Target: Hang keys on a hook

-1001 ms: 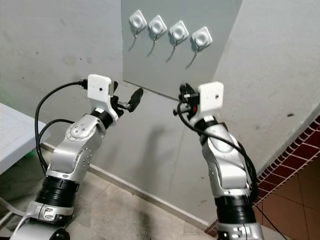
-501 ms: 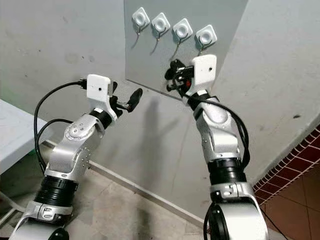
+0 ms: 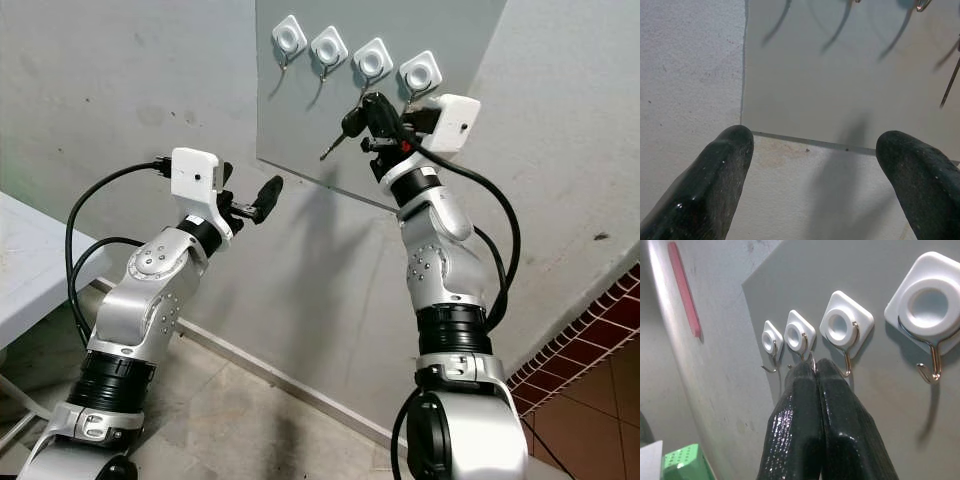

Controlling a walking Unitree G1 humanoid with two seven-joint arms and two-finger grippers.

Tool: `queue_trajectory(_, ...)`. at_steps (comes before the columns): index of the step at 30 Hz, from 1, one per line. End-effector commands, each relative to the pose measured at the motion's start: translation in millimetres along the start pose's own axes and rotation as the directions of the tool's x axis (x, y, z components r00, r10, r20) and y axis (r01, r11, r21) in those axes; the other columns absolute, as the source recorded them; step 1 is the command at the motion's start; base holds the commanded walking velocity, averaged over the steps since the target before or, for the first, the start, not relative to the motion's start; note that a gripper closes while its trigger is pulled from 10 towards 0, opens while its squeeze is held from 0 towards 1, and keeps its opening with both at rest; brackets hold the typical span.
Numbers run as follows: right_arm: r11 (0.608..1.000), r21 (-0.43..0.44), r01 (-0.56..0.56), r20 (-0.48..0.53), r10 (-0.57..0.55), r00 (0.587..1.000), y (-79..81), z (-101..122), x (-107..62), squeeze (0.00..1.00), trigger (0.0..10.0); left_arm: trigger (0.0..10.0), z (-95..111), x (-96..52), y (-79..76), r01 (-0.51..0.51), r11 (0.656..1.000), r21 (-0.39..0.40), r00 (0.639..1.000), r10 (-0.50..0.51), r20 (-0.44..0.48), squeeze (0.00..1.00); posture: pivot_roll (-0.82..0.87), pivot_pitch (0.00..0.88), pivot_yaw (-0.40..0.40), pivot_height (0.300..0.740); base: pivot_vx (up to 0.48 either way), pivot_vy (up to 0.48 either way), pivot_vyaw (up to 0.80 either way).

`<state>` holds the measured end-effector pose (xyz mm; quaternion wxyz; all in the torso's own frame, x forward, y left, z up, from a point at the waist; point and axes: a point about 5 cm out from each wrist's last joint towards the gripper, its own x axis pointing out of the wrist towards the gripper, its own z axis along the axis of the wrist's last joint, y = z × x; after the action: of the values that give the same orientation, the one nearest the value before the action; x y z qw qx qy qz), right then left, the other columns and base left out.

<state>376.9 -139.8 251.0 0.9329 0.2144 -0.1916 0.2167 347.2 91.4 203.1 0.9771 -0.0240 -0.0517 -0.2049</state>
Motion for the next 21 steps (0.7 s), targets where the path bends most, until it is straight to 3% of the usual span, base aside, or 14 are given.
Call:
queue_trajectory(1, 1.0, 0.025, 0.01, 0.011, -0.01, 1.0, -1.5, 2.2, 0.2, 0.0, 10.0, 10.0, 8.7, 2.2, -1.9, 0.012, 1.0, 0.009, 1.0, -0.012, 0.023, 0.0, -0.04, 0.0, -0.084, 0.724, 0.0, 0.0, 0.0)
queue_trajectory(13, 0.986, 0.086, 0.143, 0.022, -0.146, 0.989, -19.5, 2.9, -3.4, 0.0, 10.0, 10.0, 8.8, 1.6, -0.2, 0.004, 1.0, 0.005, 1.0, -0.004, 0.023, 0.0, -0.04, 0.0, -0.086, 0.724, 0.0, 0.0, 0.0)
queue_trajectory(21, 0.982, 0.098, 0.162, 0.049, -0.167, 0.985, -22.6, 10.2, 0.5, 0.0, 10.0, 10.0, 8.9, 2.3, -0.3, 0.003, 1.0, -0.001, 1.0, -0.003, 0.023, 0.0, -0.04, 0.0, -0.089, 0.724, 0.0, 0.0, 0.0)
